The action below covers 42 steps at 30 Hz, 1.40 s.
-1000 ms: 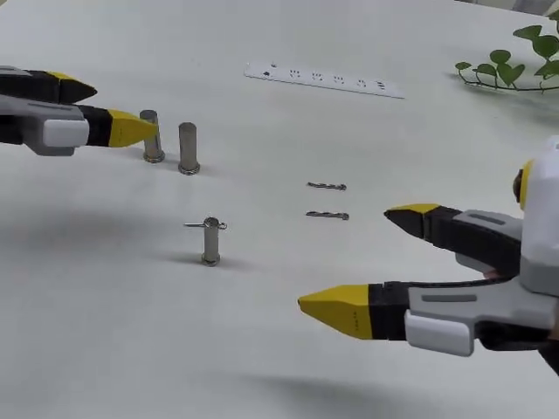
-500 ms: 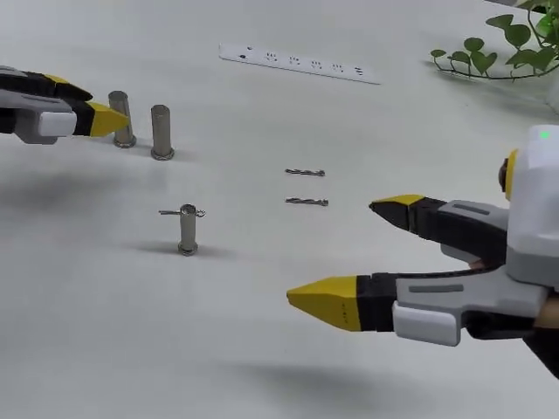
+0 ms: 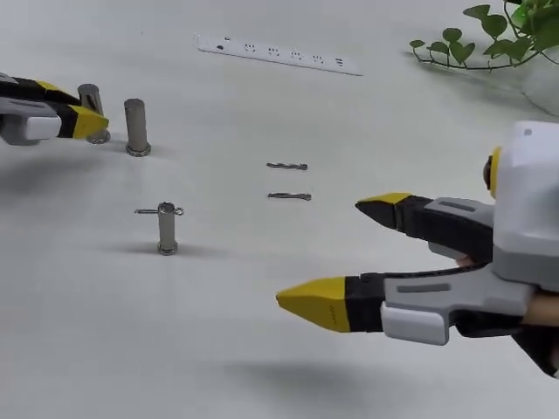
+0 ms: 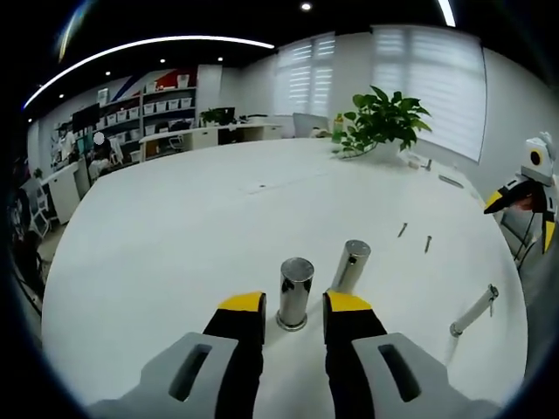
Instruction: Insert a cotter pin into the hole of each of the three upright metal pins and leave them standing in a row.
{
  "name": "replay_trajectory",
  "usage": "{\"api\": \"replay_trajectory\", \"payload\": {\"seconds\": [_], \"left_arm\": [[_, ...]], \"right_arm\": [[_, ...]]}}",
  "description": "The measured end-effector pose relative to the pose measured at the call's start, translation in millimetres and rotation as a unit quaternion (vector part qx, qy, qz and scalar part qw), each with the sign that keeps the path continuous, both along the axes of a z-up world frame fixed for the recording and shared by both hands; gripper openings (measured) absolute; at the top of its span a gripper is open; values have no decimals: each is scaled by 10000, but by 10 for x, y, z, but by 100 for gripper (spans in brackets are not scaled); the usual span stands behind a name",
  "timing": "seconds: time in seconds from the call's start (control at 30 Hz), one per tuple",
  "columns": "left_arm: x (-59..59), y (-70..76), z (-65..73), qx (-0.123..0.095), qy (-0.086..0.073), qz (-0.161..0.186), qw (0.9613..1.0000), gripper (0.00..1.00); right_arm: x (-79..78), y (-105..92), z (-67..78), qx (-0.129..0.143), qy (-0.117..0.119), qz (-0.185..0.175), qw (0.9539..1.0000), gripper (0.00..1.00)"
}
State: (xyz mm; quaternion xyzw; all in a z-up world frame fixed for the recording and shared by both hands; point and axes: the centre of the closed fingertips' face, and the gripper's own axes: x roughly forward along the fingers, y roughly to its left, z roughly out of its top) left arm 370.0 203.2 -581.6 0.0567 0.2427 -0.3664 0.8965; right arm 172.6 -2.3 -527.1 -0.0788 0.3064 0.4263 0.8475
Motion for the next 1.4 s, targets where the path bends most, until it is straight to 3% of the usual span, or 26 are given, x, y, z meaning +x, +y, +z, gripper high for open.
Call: {"api": "replay_trajectory", "payload": {"seconds": [0.2, 0.27, 0.7, 0.93, 1.1, 1.4], "left_arm": [[35, -21, 15, -20, -117, -90, 9999, 13], [21, -35, 8, -48, -87, -171, 9998, 10], [20, -50, 17, 72, -262, -435, 9987, 9], [25, -26, 28, 133, -237, -313, 9991, 9], [-32, -10, 162, 12, -288, -331, 9990, 9], [-293, -96, 760, -291, -683, -573, 9956, 9]], "right_arm": [[-24, 8, -48, -102, 38, 82, 9999, 82], [-21, 13, -43, -87, 43, 75, 9999, 82], [-48, 18, -58, -100, 81, 110, 9999, 78], [-68, 44, -57, -66, 82, 133, 9999, 77], [-63, 41, -43, -38, 61, 114, 9999, 76], [-55, 17, 22, 87, -28, 89, 9999, 77]]}}
